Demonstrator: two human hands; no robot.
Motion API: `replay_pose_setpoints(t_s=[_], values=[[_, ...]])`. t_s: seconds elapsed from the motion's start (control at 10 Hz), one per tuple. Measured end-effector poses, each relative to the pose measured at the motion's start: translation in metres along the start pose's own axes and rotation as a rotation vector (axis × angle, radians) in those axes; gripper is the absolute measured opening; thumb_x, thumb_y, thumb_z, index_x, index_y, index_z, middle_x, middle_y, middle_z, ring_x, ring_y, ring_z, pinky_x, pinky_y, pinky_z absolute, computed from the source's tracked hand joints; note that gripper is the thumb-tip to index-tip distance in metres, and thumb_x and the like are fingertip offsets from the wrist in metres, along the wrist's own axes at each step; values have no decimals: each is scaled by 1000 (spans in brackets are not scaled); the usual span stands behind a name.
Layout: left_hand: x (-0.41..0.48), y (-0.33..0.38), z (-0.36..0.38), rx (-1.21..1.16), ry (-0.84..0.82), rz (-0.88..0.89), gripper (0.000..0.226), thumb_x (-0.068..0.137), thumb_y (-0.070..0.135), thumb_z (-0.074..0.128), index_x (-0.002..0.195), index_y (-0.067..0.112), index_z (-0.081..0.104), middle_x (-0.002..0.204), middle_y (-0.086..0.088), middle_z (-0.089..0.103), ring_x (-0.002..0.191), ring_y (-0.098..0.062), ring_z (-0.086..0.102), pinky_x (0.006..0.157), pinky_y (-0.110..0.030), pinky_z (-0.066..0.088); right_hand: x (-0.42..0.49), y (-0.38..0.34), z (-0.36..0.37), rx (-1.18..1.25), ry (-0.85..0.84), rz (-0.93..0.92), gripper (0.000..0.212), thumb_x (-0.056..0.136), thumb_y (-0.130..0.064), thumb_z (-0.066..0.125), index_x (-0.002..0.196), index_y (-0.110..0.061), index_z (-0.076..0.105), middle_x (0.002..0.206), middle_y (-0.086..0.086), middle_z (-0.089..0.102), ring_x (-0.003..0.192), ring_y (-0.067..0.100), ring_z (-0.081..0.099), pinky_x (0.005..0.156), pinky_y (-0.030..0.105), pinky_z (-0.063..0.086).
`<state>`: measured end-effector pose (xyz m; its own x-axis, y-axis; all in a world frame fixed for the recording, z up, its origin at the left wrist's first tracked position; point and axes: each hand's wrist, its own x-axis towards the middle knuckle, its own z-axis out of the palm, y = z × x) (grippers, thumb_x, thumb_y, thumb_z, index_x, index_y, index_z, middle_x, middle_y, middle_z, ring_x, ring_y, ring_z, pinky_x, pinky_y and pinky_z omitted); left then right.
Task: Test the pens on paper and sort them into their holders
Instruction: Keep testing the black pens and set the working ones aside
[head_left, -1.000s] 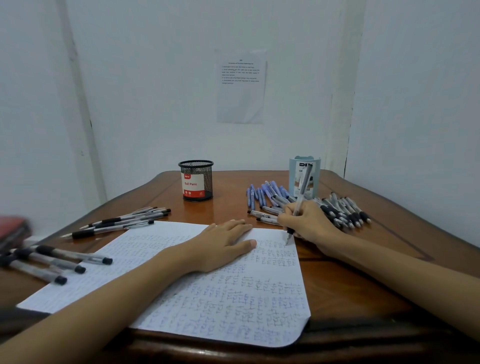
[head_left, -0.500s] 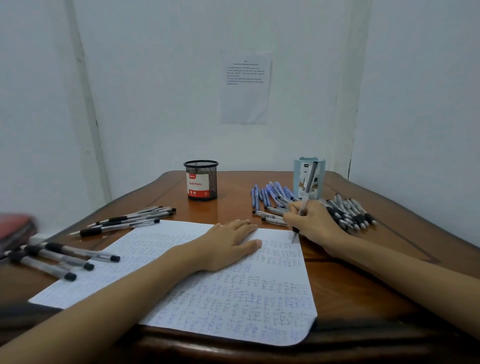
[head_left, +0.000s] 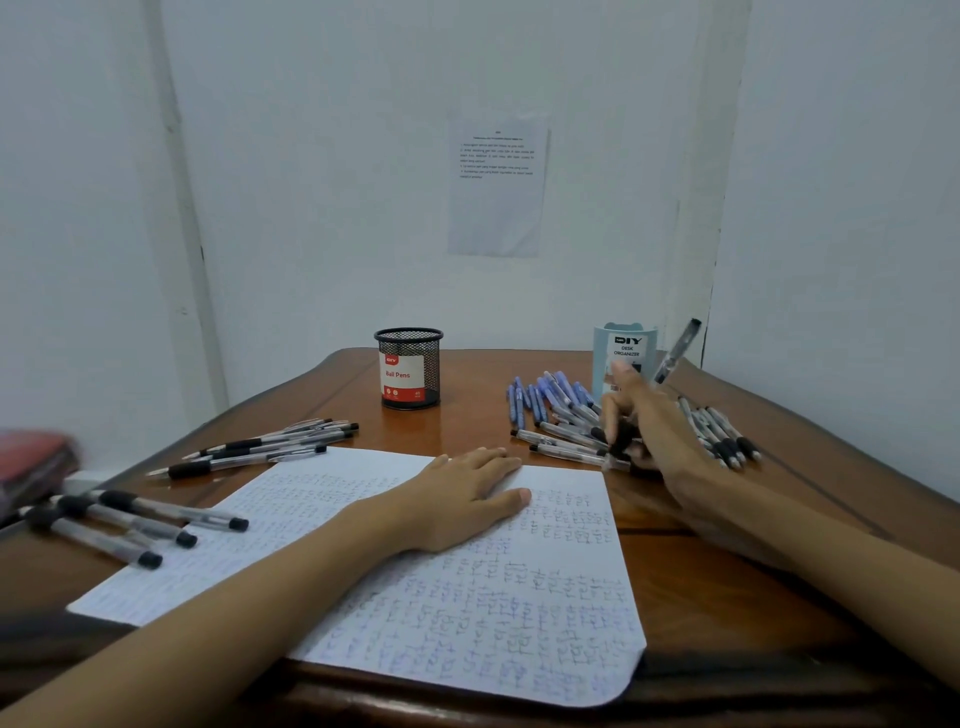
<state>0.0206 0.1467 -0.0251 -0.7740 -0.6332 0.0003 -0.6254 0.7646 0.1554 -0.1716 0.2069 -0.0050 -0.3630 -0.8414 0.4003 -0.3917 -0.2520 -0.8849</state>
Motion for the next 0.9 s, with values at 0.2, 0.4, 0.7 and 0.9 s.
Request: replay_pose_setpoints(t_s=[0.2,0.4,0.7,0.9], values=[[1,-1,0,3,3,4,58,98,50,22,150,26,13,157,6,11,142,-12,13,114,-33,9,1,5,0,-37,-107,-68,18,95,-38,43,97,-23,52,40,-5,43,34,3,38,40,12,35],[1,-1,1,7,8,7,58,98,50,22,150,25,13,157,5,11,142,-12,13,114,-33,9,5,13,4,-32,-170,-72,48,93,-49,28,82,-10,54,35,-3,39,32,7,37,39,14,35],[1,-2,0,6,1,4,58,98,50,22,150,25,13,157,5,11,143,-13,13,114,-35,8,4,10,-1,-65,-87,7,40,100,-33,37,73,-7,51,51,3,43,34,7,35,41,17,33],[-1,3,-4,35,13,34,54,100,44,24,149,22,18,155,5,19,138,-13,24,111,-29,19,18,-5,-29,-462,80,-32,24,96,-26,46,107,-7,58,83,1,57,71,15,53,62,29,40]])
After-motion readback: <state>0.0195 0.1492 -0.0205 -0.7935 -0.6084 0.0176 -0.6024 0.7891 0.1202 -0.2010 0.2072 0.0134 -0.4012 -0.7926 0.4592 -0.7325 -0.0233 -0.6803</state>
